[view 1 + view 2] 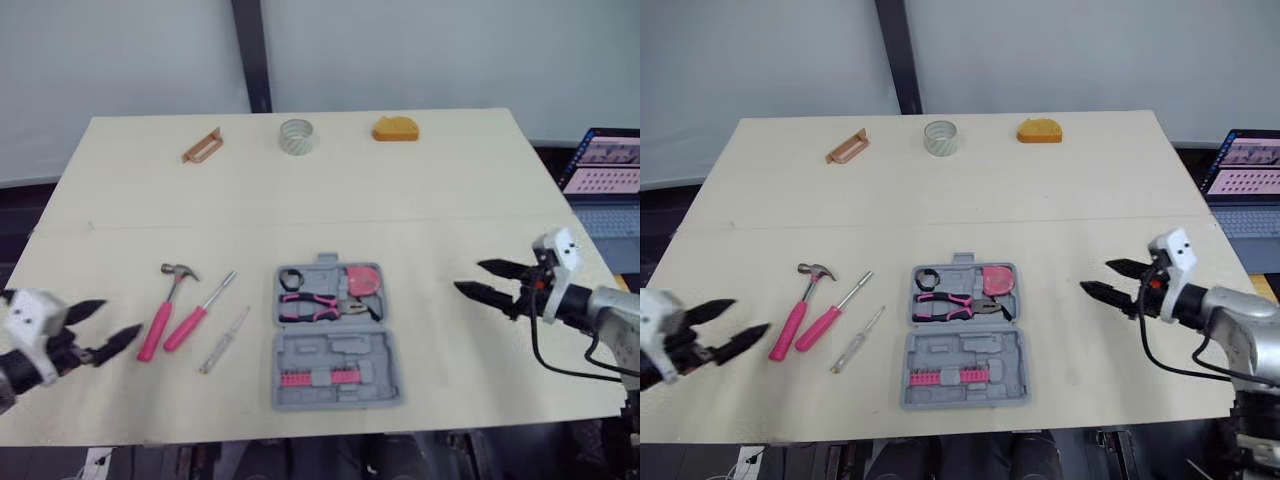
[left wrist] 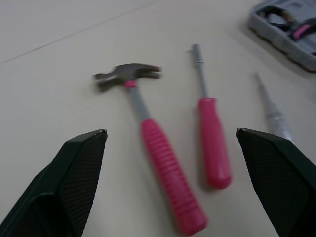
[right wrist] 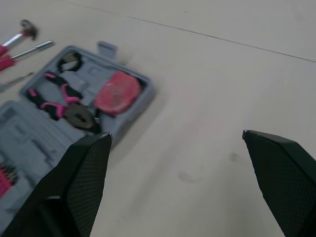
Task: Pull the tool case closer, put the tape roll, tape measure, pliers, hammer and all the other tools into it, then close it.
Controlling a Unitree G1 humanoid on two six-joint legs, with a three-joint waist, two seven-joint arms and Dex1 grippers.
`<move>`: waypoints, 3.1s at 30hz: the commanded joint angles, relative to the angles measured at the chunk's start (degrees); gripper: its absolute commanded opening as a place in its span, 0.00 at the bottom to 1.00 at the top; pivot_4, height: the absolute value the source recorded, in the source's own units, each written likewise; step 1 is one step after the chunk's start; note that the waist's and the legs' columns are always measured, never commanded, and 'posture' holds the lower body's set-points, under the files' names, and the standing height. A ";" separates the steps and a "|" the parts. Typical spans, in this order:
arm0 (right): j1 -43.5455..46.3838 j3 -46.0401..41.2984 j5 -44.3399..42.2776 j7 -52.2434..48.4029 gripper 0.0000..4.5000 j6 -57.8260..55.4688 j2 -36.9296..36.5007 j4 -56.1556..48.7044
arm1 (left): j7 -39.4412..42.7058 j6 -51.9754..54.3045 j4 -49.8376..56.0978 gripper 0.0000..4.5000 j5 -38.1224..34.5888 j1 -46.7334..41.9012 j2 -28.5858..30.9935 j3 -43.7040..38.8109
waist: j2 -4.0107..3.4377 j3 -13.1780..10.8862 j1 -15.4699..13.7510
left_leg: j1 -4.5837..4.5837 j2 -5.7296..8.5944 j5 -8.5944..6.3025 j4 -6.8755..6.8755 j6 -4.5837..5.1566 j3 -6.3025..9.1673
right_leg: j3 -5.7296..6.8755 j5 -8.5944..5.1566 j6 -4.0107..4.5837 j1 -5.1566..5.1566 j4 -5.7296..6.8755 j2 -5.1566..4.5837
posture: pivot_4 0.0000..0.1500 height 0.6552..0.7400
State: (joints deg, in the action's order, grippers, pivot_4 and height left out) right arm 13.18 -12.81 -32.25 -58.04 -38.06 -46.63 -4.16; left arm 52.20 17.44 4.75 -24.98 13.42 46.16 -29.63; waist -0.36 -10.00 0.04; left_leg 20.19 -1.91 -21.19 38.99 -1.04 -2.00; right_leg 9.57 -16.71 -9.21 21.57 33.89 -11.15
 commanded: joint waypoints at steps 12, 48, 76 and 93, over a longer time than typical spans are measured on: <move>9.97 17.44 0.21 -3.04 0.99 0.01 2.47 -17.91 | -5.81 4.97 11.52 1.00 3.26 -2.00 -4.96 15.81 | 0.05 -0.03 -0.01 | 0.00 0.00 -0.03 0.04 0.01 -0.04 | -0.12 0.00 0.00 0.03 -0.02 0.04 | 1.00 1.00; 10.34 19.44 2.53 -3.52 0.99 3.81 3.62 -16.49 | -22.18 2.76 13.87 1.00 14.61 3.33 -17.43 22.83 | 0.13 -0.01 -0.37 | 0.00 0.01 -0.04 0.10 0.02 -0.06 | -0.21 0.01 -0.01 0.02 -0.01 0.05 | 1.00 1.00; 9.80 20.71 1.05 -10.49 1.00 3.81 0.17 -20.53 | -23.37 3.83 11.18 0.95 15.37 3.01 -18.49 23.23 | 0.13 0.00 -1.32 | -0.04 0.01 -0.04 0.12 0.03 -0.08 | -0.24 0.01 0.00 0.01 0.00 0.05 | 1.00 1.00; 10.15 19.68 0.10 -10.33 1.00 3.64 0.00 -20.29 | -23.09 1.68 9.31 0.01 15.86 1.98 -18.27 24.03 | 0.12 0.01 -1.49 | -0.05 0.01 -0.04 0.14 0.03 -0.09 | -0.25 0.01 0.00 -0.01 0.00 0.05 | 1.00 1.00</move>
State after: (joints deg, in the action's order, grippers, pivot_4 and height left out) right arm 22.24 8.55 -30.85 -67.70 -35.03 -46.29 -22.48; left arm 28.50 19.16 15.30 -9.67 14.89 27.81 -6.77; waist -0.24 -9.98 -1.45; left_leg 20.14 -1.90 -21.22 39.13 -1.01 -2.09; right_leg 9.31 -16.70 -9.21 21.56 33.90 -11.10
